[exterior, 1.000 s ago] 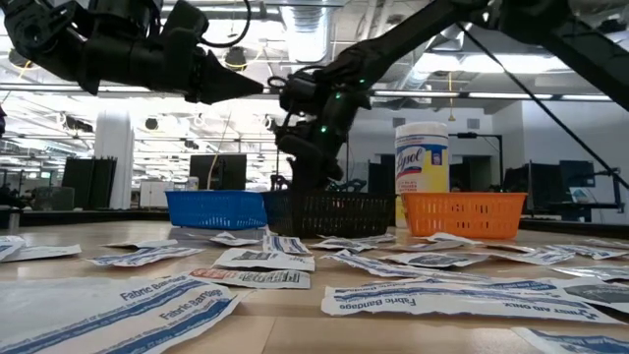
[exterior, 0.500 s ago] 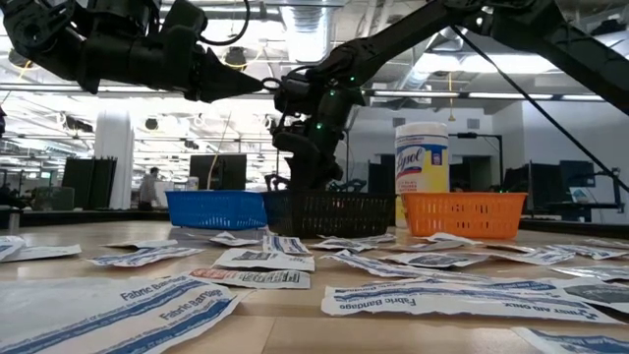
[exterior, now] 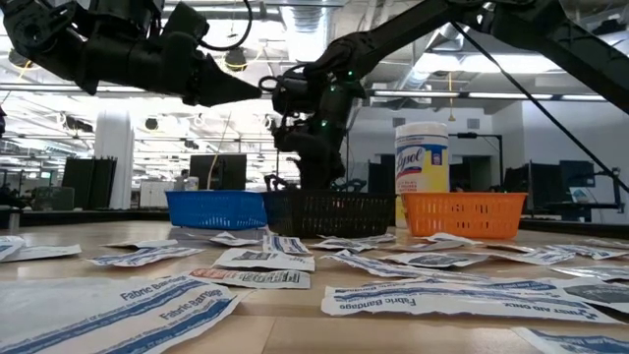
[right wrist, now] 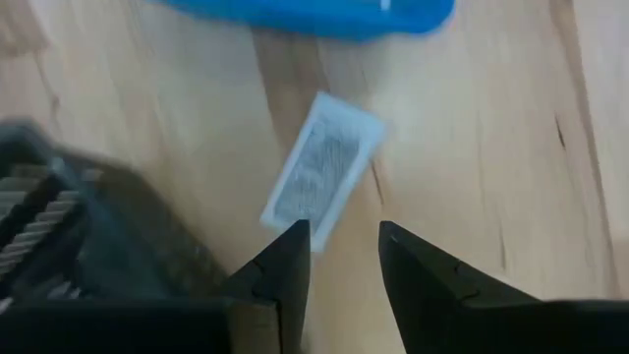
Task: Pick & Place First Aid Supplies
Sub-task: Put the ointment pack into the orange bin
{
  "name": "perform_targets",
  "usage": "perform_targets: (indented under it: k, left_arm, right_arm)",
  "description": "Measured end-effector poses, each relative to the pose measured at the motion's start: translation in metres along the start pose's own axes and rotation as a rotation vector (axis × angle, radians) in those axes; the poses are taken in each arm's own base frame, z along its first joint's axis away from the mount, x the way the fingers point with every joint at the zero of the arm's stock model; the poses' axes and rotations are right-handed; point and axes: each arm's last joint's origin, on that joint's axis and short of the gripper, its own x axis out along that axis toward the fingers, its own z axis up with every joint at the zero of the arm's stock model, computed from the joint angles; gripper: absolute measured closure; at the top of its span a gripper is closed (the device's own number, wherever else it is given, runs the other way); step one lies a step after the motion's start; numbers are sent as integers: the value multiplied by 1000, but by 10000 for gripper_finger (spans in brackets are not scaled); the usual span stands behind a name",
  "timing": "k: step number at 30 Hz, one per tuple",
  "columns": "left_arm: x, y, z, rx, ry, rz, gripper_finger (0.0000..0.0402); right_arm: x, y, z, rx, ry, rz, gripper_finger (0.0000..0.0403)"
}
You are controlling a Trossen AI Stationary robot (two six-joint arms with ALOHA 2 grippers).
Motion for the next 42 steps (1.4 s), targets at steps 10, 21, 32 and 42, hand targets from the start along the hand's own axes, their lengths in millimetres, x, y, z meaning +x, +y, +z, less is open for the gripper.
perform_targets:
  k: [10,21,32,42]
  left_arm:
    - [10,3,3,160,35,2,353]
    - [71,55,10,214,467,-68,307]
    - [131,98,3,104,839,-286,309]
    - [148,101,-41,39,919,-407,309]
  right_arm:
    - [-106,3,-4,-30,-99,-14,285]
    - [-155,22,-87,-25,-426,-117,285]
    - [-174,27,-156,80,-693,-219,285]
    - [-160,31,-160,63,-684,-206,285]
